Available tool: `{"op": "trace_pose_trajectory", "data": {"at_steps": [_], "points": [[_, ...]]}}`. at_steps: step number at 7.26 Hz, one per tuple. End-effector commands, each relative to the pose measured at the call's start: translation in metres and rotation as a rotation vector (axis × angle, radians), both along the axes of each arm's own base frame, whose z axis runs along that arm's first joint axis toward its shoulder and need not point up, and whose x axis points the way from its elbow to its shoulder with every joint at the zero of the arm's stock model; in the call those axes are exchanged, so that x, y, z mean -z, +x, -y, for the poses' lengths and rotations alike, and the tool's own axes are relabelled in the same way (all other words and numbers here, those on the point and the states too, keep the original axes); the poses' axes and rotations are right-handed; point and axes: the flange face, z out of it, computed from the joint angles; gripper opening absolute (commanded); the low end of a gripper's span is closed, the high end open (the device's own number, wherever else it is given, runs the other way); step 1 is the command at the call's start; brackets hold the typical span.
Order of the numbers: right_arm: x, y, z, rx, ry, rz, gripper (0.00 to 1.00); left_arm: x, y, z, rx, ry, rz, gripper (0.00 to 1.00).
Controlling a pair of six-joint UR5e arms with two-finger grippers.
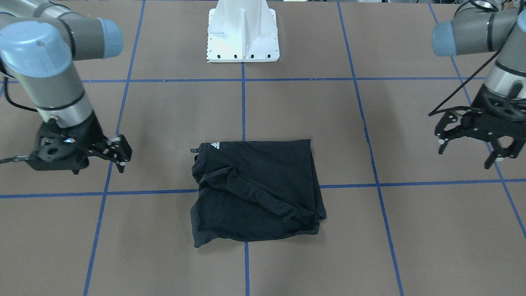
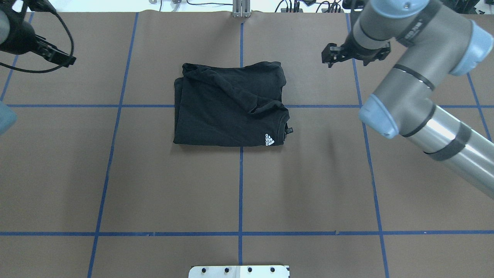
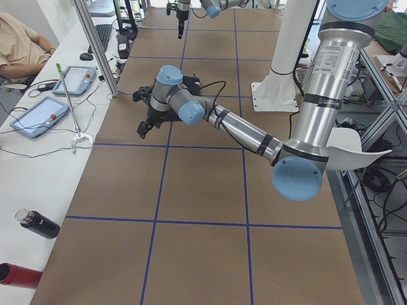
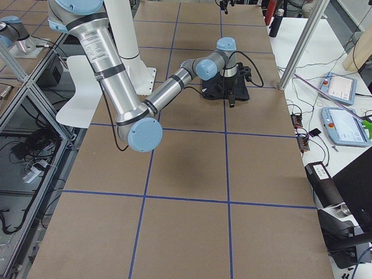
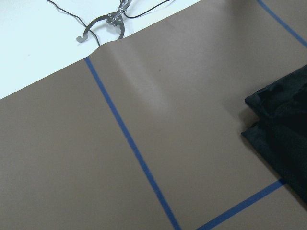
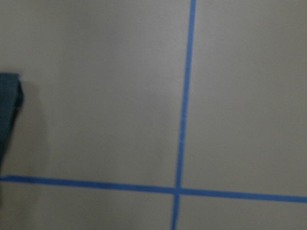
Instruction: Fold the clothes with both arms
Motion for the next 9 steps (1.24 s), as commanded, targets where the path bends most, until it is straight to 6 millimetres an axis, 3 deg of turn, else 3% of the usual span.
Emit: {"op": "trace_pose_trajectory", "data": {"at_steps": [1,2,3,4,5,6,7,9], "points": [[-0.113,0.104,-0.035,0.142,-0.078,0.004,1.00,-0.081,-0.084,-0.008,0.027,-0.212,0.102,1.00],[-0.171,0.162,-0.054,0.195,-0.072,-0.042,1.00,-0.106,-0.115,-0.010,0.021,-0.278,0.138,1.00],[-0.225,0.223,-0.073,0.225,-0.074,-0.071,1.00,-0.138,-0.160,-0.014,0.016,-0.324,0.163,1.00],[-0.277,0.270,-0.087,0.250,-0.096,-0.085,1.00,-0.161,-0.195,-0.020,0.002,-0.365,0.181,1.00],[-0.324,0.300,-0.094,0.256,-0.139,-0.081,1.00,-0.179,-0.221,-0.038,0.021,-0.393,0.163,1.00],[-0.346,0.304,-0.098,0.255,-0.182,-0.083,1.00,-0.207,-0.240,-0.075,0.047,-0.449,0.036,1.00],[-0.352,0.307,-0.101,0.241,-0.192,-0.082,1.00,-0.226,-0.231,-0.107,0.025,-0.494,-0.080,1.00],[-0.354,0.310,-0.104,0.233,-0.207,-0.078,1.00,-0.235,-0.217,-0.124,0.031,-0.558,-0.231,1.00]]}}
